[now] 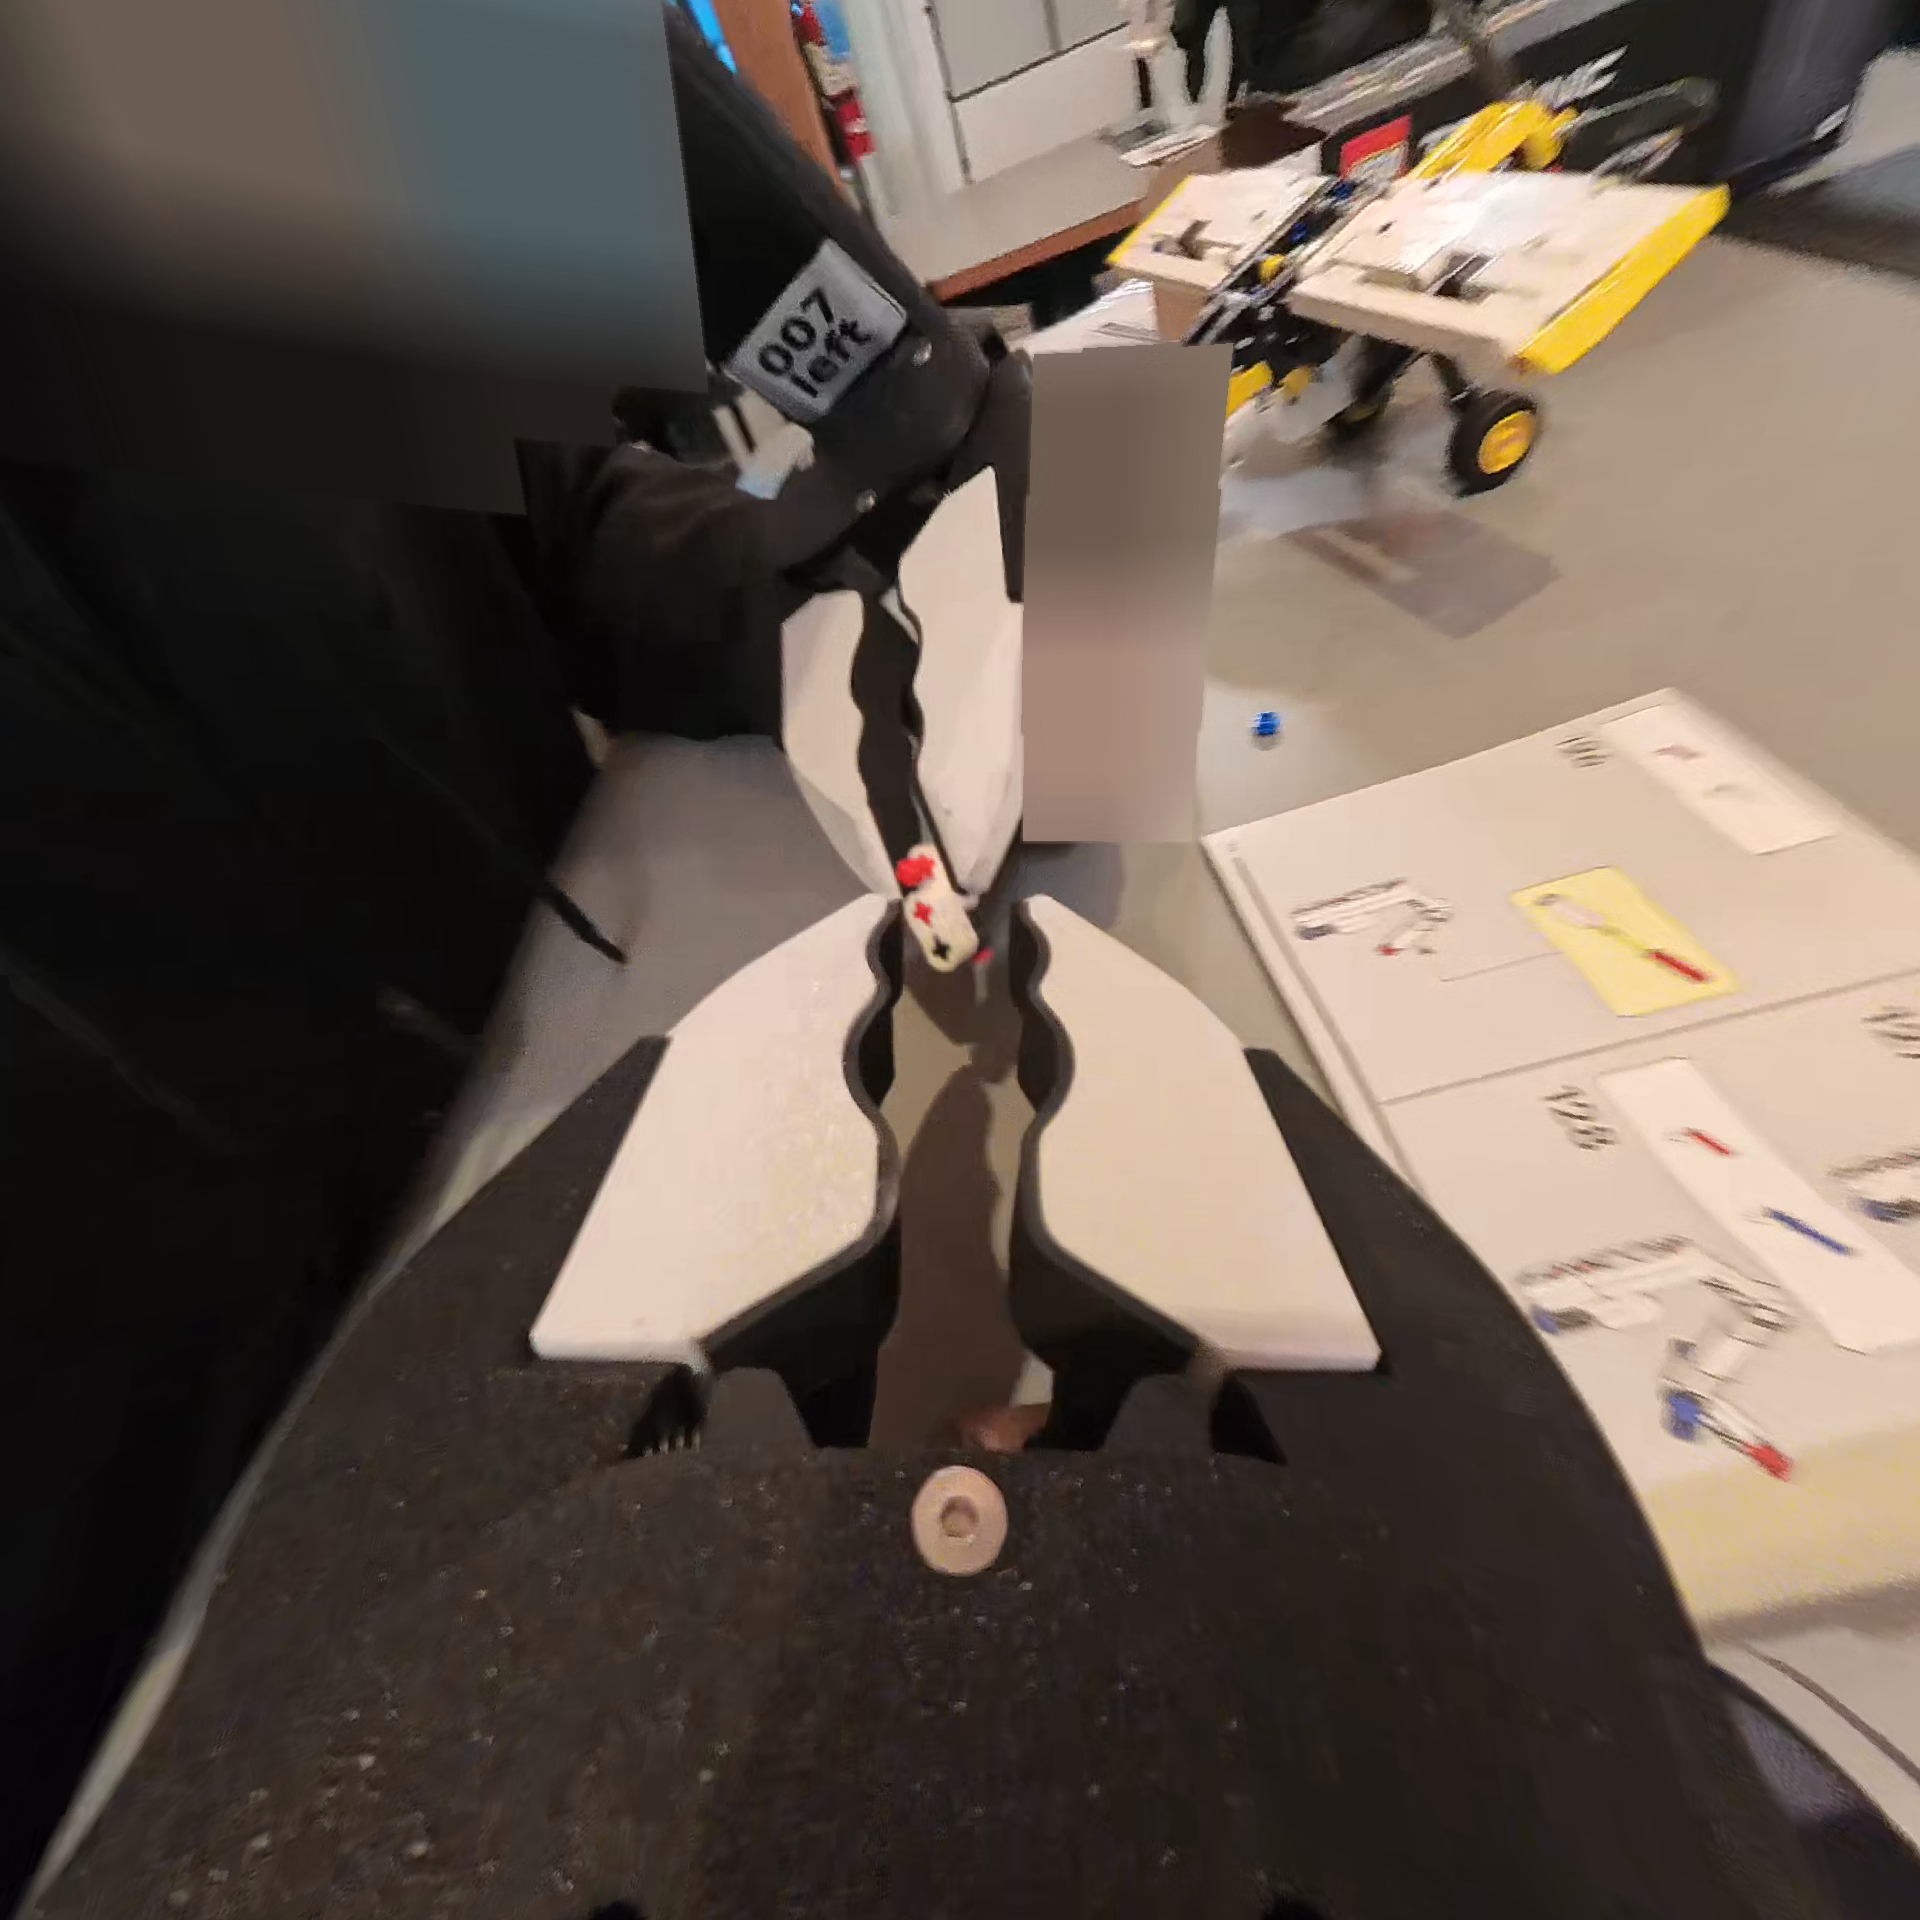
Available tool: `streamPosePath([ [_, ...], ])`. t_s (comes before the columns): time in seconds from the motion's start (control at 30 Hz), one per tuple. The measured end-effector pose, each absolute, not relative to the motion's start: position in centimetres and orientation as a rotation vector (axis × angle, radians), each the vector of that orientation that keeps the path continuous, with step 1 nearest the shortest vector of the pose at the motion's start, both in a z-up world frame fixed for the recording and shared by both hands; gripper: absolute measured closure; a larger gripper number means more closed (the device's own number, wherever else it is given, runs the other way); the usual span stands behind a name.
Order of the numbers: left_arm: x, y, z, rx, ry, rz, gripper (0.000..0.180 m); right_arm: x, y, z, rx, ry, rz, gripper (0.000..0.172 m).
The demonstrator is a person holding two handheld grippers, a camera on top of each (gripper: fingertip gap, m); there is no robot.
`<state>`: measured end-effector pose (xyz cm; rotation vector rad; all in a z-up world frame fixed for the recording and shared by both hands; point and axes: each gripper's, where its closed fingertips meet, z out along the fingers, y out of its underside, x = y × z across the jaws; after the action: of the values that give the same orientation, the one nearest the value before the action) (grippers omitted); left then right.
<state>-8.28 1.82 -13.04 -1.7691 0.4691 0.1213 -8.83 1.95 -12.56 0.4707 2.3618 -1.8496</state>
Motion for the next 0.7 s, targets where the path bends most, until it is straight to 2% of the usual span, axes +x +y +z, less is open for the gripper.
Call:
streamPosePath([
  [0.23, -8.5, 1.8, -12.7, -1.813, 0.326, -0.049, 0.172, -8.3, 1.3, -13.7, 0.318, 2.678, -1.841, 0.151],
  [0.3, -8.0, 1.9, -12.9, -1.829, 0.323, -0.089, 0.172, -7.8, 1.0, -14.1, 0.268, 2.743, -1.81, 0.154],
  [0.37, -7.5, 2.0, -12.7, -1.824, 0.302, -0.14, 0.172, -7.9, 0.9, -14.1, 0.277, 2.774, -1.812, 0.164],
  [0.57, -9.1, 2.0, -10.6, -1.69, 0.097, -0.238, 0.161, -9.1, 1.3, -11.3, 0.527, 2.408, -2.004, 0.165],
  [0.7, -9.5, 2.0, -10.1, -1.648, 0.023, -0.301, 0.16, -9.6, 1.5, -11.4, 0.603, 2.332, -1.997, 0.164],
])
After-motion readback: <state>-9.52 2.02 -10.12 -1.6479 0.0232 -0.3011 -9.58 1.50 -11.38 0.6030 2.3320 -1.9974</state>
